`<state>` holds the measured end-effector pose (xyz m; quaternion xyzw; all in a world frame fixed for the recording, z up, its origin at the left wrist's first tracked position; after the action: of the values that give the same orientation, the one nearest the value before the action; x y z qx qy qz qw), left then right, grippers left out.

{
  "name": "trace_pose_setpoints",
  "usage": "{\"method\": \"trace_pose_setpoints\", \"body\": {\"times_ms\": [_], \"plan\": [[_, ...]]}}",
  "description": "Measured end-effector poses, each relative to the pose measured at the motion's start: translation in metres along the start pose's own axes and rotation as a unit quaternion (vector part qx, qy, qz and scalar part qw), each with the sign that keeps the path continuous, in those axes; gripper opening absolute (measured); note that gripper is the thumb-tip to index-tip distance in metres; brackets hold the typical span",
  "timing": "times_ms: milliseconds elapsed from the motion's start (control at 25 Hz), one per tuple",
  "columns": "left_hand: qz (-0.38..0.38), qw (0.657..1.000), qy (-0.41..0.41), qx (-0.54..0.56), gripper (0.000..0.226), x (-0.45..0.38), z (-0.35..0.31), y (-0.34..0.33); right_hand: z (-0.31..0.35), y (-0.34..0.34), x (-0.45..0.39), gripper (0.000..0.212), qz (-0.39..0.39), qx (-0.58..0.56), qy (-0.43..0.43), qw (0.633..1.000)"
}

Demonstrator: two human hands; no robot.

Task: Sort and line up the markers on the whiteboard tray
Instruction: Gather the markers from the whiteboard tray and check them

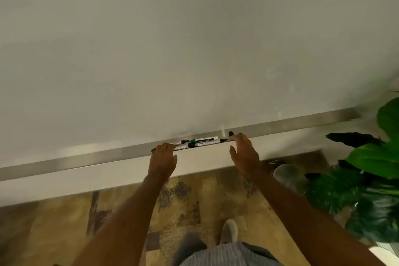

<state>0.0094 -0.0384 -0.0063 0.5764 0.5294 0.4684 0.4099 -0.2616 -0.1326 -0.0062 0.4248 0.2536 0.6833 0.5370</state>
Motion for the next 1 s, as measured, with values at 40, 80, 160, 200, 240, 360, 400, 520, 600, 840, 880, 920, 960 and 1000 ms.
{"method": "trace_pose_setpoints", "body": {"times_ms": [40,80,160,200,240,360,400,520,600,840,880,920,960,1000], "plan": [[0.012,1.0,0.002,-0.002,0.04,-0.003,0.001,-0.002,0.002,-0.001,-0.006,0.038,0.0,-0.004,-0.009,1.0],[0.014,1.0,0.002,0.0,0.041,-0.008,0.004,-0.004,0.003,0.001,-0.013,0.037,0.003,-0.017,-0.021,1.0],[0.028,1.0,-0.009,-0.009,0.041,-0.017,0.008,-0.009,0.004,0.001,-0.029,0.034,0.002,-0.024,-0.039,0.999],[0.036,0.999,-0.014,-0.01,0.041,-0.021,0.009,-0.01,0.004,0.004,-0.037,0.031,-0.003,-0.024,-0.044,0.999],[0.04,0.999,-0.023,-0.007,0.042,-0.025,0.011,-0.012,0.004,0.004,-0.046,0.028,-0.007,-0.024,-0.05,0.998],[0.04,0.998,-0.044,-0.008,0.041,-0.031,0.016,-0.018,0.01,-0.002,-0.067,0.026,0.007,0.006,-0.06,0.998],[0.037,0.998,-0.054,-0.013,0.039,-0.032,0.015,-0.02,0.011,-0.006,-0.07,0.026,0.012,0.023,-0.06,0.998],[0.04,0.997,-0.068,-0.024,0.033,-0.039,0.021,-0.026,0.014,-0.017,-0.077,0.022,0.016,0.036,-0.07,0.997],[0.03,0.997,-0.065,-0.03,0.031,-0.041,0.022,-0.027,0.016,-0.021,-0.079,0.02,0.003,0.038,-0.076,0.996],[0.009,0.998,-0.059,-0.009,0.031,-0.045,0.022,-0.027,0.016,-0.021,-0.08,0.019,-0.004,0.004,-0.083,0.997],[0.006,0.998,-0.063,-0.005,0.03,-0.045,0.021,-0.026,0.016,-0.02,-0.079,0.019,-0.005,-0.011,-0.077,0.997],[0.001,0.998,-0.065,0.002,0.03,-0.046,0.02,-0.026,0.017,-0.02,-0.077,0.019,-0.009,-0.03,-0.072,0.997],[-0.004,0.998,-0.062,0.013,0.029,-0.046,0.019,-0.024,0.019,-0.019,-0.073,0.02,-0.017,-0.058,-0.069,0.996],[-0.011,0.998,-0.065,0.021,0.029,-0.046,0.016,-0.022,0.021,-0.018,-0.069,0.021,-0.029,-0.095,-0.07,0.993]]}}
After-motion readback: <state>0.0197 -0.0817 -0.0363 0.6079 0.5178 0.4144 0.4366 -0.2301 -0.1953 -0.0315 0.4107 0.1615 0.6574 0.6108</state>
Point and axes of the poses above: each hand's wrist, its own x-axis away from the middle knuckle, its own y-axis out of the back of the hand, z = x × y, the point moved 4 cm from there along -x, towards the middle knuckle, and after that the axes turned 14 degrees about -y, right-handed, at the moved point
